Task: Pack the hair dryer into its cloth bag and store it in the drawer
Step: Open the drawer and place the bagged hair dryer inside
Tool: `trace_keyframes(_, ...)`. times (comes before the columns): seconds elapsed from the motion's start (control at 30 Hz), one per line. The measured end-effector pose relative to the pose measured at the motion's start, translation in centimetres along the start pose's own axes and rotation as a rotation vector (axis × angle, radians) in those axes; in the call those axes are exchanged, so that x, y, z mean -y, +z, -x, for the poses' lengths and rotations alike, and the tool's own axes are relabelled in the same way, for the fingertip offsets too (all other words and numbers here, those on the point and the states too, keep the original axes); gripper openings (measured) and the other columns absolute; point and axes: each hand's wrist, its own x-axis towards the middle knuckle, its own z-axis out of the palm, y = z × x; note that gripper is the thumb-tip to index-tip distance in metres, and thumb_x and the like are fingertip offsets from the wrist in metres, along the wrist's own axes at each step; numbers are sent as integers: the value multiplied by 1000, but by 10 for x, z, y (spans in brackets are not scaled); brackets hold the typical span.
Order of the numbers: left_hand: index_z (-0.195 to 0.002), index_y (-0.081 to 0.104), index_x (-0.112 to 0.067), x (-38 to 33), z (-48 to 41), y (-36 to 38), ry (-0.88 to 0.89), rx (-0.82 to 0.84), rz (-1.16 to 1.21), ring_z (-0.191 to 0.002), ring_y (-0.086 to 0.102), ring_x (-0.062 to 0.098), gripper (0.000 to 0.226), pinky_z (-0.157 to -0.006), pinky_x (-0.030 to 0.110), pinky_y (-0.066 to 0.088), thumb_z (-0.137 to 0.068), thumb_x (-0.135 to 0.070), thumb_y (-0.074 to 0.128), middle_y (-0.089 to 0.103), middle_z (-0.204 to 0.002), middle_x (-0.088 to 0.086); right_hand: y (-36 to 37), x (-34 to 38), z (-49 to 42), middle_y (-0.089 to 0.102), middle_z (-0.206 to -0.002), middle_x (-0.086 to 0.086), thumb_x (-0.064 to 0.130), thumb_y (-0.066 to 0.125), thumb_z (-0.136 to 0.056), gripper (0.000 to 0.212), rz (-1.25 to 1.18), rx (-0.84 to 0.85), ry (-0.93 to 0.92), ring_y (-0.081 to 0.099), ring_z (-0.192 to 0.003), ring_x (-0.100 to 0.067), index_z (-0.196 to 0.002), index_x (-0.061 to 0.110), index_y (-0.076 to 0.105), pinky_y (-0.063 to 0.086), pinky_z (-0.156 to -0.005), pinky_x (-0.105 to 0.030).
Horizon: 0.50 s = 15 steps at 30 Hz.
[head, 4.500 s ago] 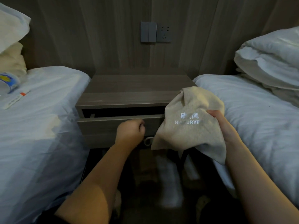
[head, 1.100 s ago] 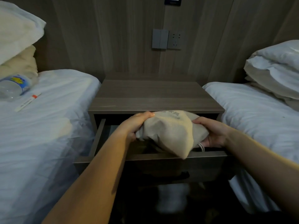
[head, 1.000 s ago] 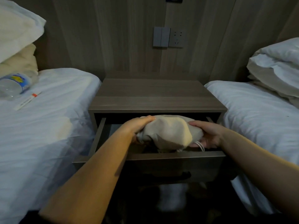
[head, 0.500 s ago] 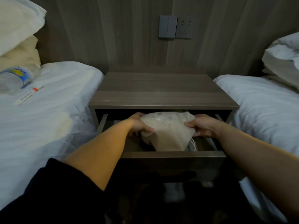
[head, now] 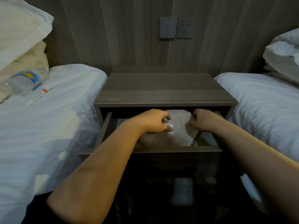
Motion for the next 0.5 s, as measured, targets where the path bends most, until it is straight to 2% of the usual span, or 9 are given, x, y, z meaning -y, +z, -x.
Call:
trace_keyframes(0.07,-127,54,-23,-15,21,-5,54,61,65,-109,54,11,48,-95,31,45,-84,-44,61,58,-123,-3,-2,1,25,66,-105,-1,36,57,-87,32,-184,-54,-107,61,-92,-16,-112,17,61,47,-78,-29)
trace_keyframes(0.13,-117,60,-24,-23,37,-1,106,46,48,-102,57,8,43,-91,30,48,-79,-43,67,62,-113,-6,-2,-1,56,64,-103,6,39,56,-88,31,-263,-30,-223,61,-90,-9,-114,23,60,45,-78,-24)
trace_keyframes(0.27,-106,67,-23,-23,57,15,185,-32,-28,-91,59,6,37,-81,25,50,-72,-36,76,65,-98,-8,-9,-8,104,64,-101,15,40,64,-82,29,-105,245,-427,59,-93,-1,-110,31,63,46,-84,-21)
trace_keyframes(0.3,-103,68,-23,-21,59,19,197,-34,-72,-89,59,7,33,-80,26,50,-73,-35,75,65,-95,-9,-9,-10,108,64,-100,15,38,67,-79,28,-84,245,-429,59,-92,-1,-107,31,64,47,-84,-22)
trace_keyframes(0.4,-94,71,-24,-16,59,23,197,-86,-73,-86,59,7,22,-82,31,51,-74,-34,74,66,-90,-9,0,-9,107,64,-92,11,26,73,-76,19,-43,104,-363,59,-89,-6,-93,29,65,47,-80,-23)
trace_keyframes(0.5,-92,69,-27,-12,53,28,194,-134,-73,-87,59,4,16,-83,34,52,-77,-34,71,65,-90,-11,10,-6,103,64,-92,7,19,70,-77,16,-51,15,-324,60,-89,-10,-90,25,63,51,-83,-32)
